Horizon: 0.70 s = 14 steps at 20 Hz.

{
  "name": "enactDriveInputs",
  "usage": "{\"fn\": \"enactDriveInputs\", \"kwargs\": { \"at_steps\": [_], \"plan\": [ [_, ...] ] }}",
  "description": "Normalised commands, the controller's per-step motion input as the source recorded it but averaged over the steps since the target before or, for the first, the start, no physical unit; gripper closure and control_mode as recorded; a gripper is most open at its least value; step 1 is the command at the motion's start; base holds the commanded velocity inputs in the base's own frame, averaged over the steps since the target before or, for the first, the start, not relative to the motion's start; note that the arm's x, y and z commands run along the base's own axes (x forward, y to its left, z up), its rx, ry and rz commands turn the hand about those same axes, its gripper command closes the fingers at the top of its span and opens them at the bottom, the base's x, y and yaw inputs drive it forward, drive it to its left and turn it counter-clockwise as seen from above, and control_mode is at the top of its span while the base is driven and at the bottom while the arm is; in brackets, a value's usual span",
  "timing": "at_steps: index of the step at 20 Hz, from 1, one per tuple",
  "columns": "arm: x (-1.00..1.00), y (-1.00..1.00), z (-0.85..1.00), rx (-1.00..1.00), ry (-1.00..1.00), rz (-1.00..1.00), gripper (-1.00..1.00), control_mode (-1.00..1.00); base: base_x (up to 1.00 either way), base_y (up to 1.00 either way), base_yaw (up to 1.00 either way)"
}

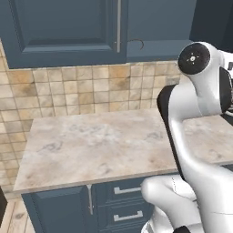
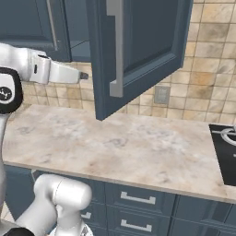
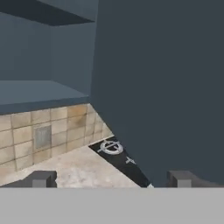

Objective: Open the cabinet and move the ladle to the pot. Then close the cabinet.

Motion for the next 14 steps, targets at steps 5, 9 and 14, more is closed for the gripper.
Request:
{"fn": "enactDriveInputs", "kwargs": {
  "at_steps": [5, 9, 14],
  "plan": [
    [0.0, 1.0, 0.2, 0.09, 0.15, 0.59, -1.0, -1.0, 0.0, 0.0, 0.0],
    [-0.08, 0.88, 0.21, 0.09, 0.05, 0.47, -1.0, -1.0, 0.0, 0.0, 0.0],
    [-0.02, 0.55, 0.1, 0.19, 0.0, 0.22, -1.0, -1.0, 0.0, 0.0, 0.0]
  ]
}}
